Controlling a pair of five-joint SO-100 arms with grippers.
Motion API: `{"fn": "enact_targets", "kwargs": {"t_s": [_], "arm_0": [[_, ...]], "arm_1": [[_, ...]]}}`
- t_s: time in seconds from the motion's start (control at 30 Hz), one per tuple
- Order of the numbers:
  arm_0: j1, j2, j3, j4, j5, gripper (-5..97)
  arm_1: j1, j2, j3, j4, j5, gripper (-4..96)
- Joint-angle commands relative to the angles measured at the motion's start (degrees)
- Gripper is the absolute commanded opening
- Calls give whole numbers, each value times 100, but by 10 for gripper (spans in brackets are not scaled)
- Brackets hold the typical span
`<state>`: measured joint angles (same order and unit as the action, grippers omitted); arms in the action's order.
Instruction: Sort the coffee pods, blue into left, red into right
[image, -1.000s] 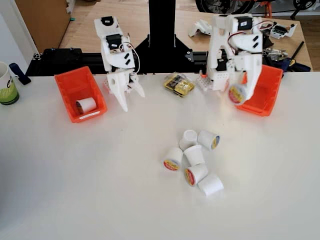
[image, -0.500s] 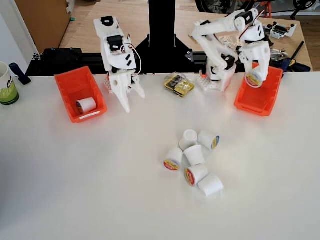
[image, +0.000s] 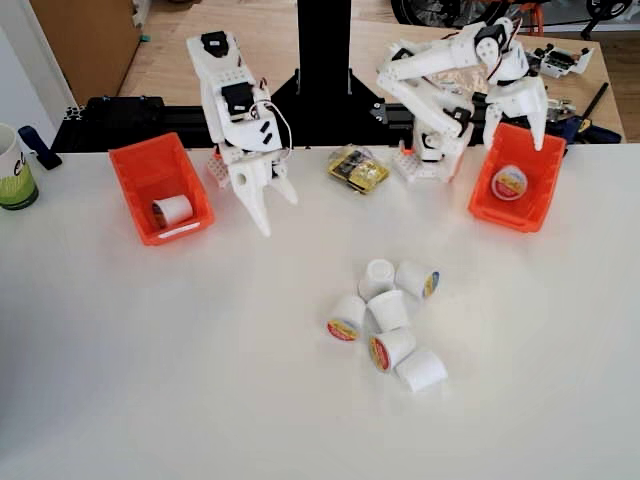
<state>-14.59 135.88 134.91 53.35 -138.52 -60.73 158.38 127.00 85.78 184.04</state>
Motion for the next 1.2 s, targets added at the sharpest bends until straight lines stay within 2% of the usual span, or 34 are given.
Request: {"fn": "enact_targets", "kwargs": {"t_s": [0.0,0.17,0.23,0.3,0.33,0.37,0.47,0.53,0.6,0.73,0.77,0.83,0.9,0.97,1.1,1.17], "arm_0": [[-53,0,-272,-44,44,424],[-53,-9,-272,-44,53,422],[-53,-9,-272,-35,62,421],[-53,-9,-272,-35,105,421],[-62,-18,-272,-35,141,421],[-79,-18,-272,-62,202,421],[-88,-35,-281,-167,360,416],[-97,-44,-281,-220,422,415],[-123,-44,-281,-272,510,415],[-202,-53,-281,-272,712,415],[-220,-53,-281,-272,773,415],[-246,-53,-281,-272,870,415],[-246,-44,-281,-272,914,415],[-246,-35,-281,-264,932,414],[-211,-44,-281,-264,932,412],[-193,-44,-281,-255,949,411]], "arm_1": [[35,0,-686,492,870,355],[1362,44,-1687,1389,360,306],[2883,35,-1793,1371,-923,320],[4148,26,-1406,870,-1740,324],[4790,26,-1046,360,-2294,330],[5353,-18,-686,-202,-2716,336],[6451,-563,316,-2136,-3516,340],[6847,-1415,334,-2830,-3674,353],[7040,-2285,35,-3103,-3577,355],[7365,-3779,-738,-3375,-3955,370],[7374,-3964,-791,-3498,-3990,377],[7356,-4175,-809,-3604,-3727,381],[7506,-4368,-914,-3709,-3656,381],[7796,-4746,-1354,-3507,-3885,383],[7945,-5229,-1503,-3612,-3735,384],[7954,-5563,-1512,-3832,-3841,381]]}}
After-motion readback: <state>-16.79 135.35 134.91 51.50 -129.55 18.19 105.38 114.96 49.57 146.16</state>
